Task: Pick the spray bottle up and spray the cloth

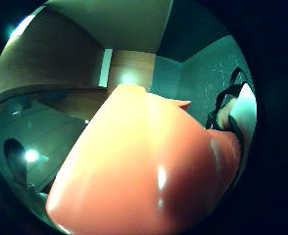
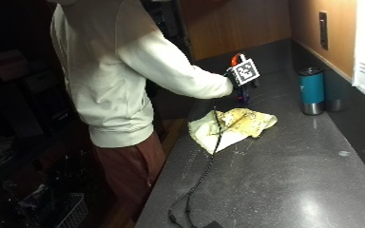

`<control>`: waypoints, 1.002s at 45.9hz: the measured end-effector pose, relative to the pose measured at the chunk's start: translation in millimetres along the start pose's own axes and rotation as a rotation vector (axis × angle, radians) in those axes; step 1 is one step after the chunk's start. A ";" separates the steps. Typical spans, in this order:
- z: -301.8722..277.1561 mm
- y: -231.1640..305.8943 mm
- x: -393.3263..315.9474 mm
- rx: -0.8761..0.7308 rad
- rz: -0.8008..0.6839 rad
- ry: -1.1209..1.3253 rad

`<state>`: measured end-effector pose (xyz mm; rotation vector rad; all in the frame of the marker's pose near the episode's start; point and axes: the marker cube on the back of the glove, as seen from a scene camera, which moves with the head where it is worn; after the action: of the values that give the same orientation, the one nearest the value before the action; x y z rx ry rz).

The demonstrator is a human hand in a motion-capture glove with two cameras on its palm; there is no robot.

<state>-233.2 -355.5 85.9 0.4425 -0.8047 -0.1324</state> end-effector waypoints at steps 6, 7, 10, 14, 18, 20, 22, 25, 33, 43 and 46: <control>15.2 -7.5 14.9 0.022 0.012 0.049; 17.2 -10.5 15.0 0.037 0.015 0.039; 25.3 -22.8 14.0 0.101 0.020 -0.003; 24.6 -51.6 14.5 0.300 0.028 -0.041; 18.7 -20.4 23.0 0.039 0.020 0.015; 14.8 -0.7 27.4 -0.123 0.012 0.057; 8.4 7.8 28.2 -0.198 0.000 0.071; -1.8 12.7 26.3 -0.250 -0.020 0.068; -26.5 18.2 18.5 -0.293 -0.070 0.070; -48.5 21.2 8.1 -0.267 -0.091 0.068; -58.4 24.8 4.3 -0.262 -0.098 0.067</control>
<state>-189.4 -315.0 63.9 0.2368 -0.6884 -0.3087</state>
